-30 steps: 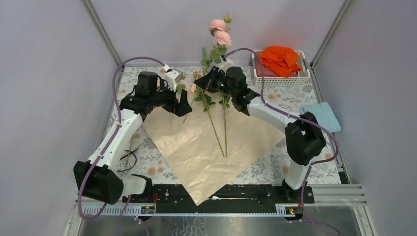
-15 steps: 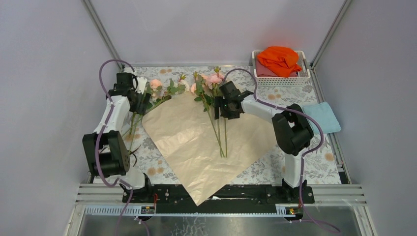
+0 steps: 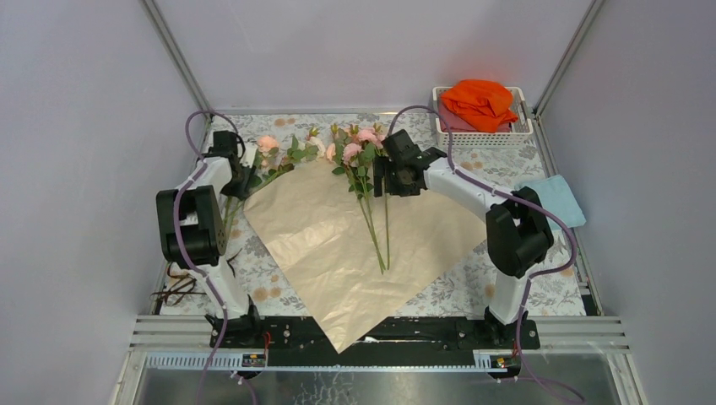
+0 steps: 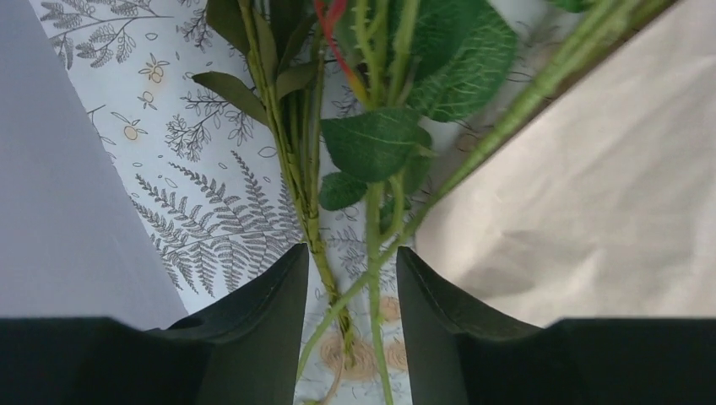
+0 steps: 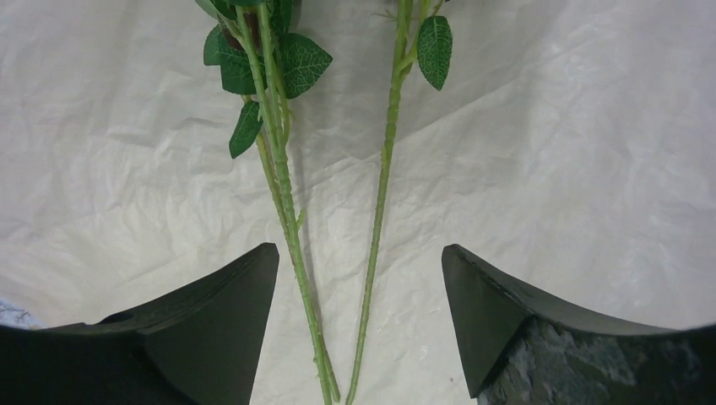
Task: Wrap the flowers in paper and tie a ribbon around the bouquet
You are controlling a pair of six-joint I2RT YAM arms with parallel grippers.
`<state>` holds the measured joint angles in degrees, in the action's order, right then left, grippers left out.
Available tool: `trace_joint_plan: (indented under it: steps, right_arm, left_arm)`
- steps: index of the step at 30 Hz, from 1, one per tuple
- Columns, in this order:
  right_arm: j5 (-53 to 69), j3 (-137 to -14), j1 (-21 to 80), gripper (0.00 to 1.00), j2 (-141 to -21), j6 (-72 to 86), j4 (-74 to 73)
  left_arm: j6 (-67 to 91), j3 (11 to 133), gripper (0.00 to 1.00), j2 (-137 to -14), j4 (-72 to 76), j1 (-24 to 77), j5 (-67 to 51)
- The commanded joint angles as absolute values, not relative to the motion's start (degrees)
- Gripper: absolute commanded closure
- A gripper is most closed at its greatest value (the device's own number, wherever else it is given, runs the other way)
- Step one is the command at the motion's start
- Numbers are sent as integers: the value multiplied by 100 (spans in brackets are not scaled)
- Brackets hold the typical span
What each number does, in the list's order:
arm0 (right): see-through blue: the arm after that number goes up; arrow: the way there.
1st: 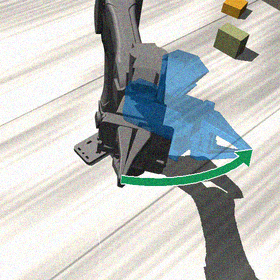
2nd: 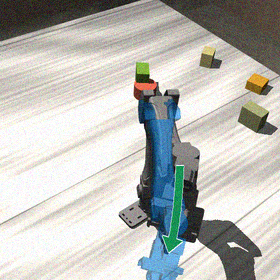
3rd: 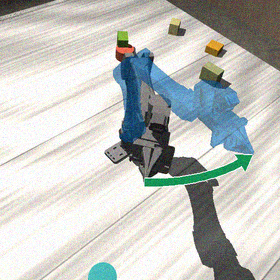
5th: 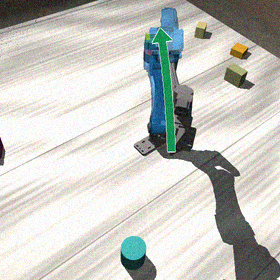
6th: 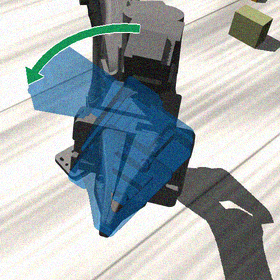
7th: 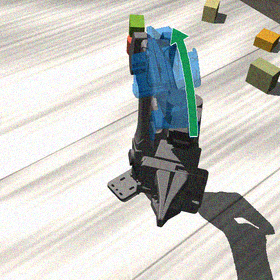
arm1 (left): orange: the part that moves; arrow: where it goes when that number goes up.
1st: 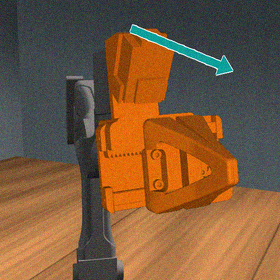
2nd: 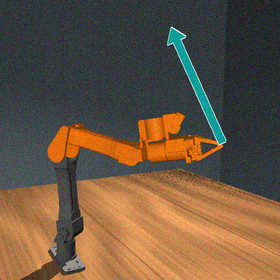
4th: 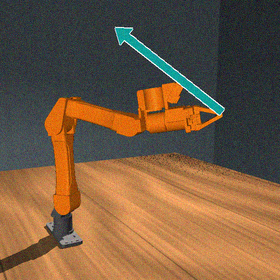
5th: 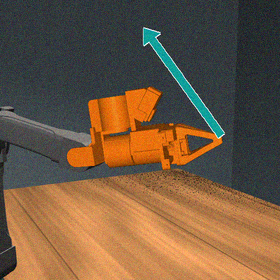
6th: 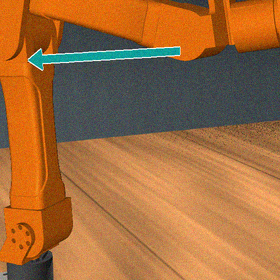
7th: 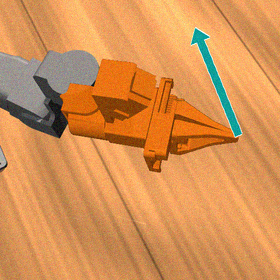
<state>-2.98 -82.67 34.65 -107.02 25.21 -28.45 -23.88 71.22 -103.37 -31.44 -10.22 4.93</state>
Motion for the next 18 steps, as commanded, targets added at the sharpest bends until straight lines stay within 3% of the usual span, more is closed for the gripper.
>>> trace_joint_plan:
  steps: [1, 8, 12, 18]
  right_arm:
    - [-693, -8553, 3471, 21, -10322, 2447, -3176]
    - [-773, -8781, 3480, 21, -10483, 2367, -3342]
    - [-819, -8932, 3486, 21, -10634, 2275, -3500]
    - [-930, -8947, 3489, 21, -10697, 2179, -3557]
  left_arm:
    - [-2215, 7344, 52, -10457, -2576, -1412, 375]
    - [-2131, 7224, 43, -10550, -2597, -1850, -353]
    - [-2045, 7187, 43, -10422, -2757, -1849, -721]
    - [-2026, 7014, 51, -9636, -2771, -1841, -1479]
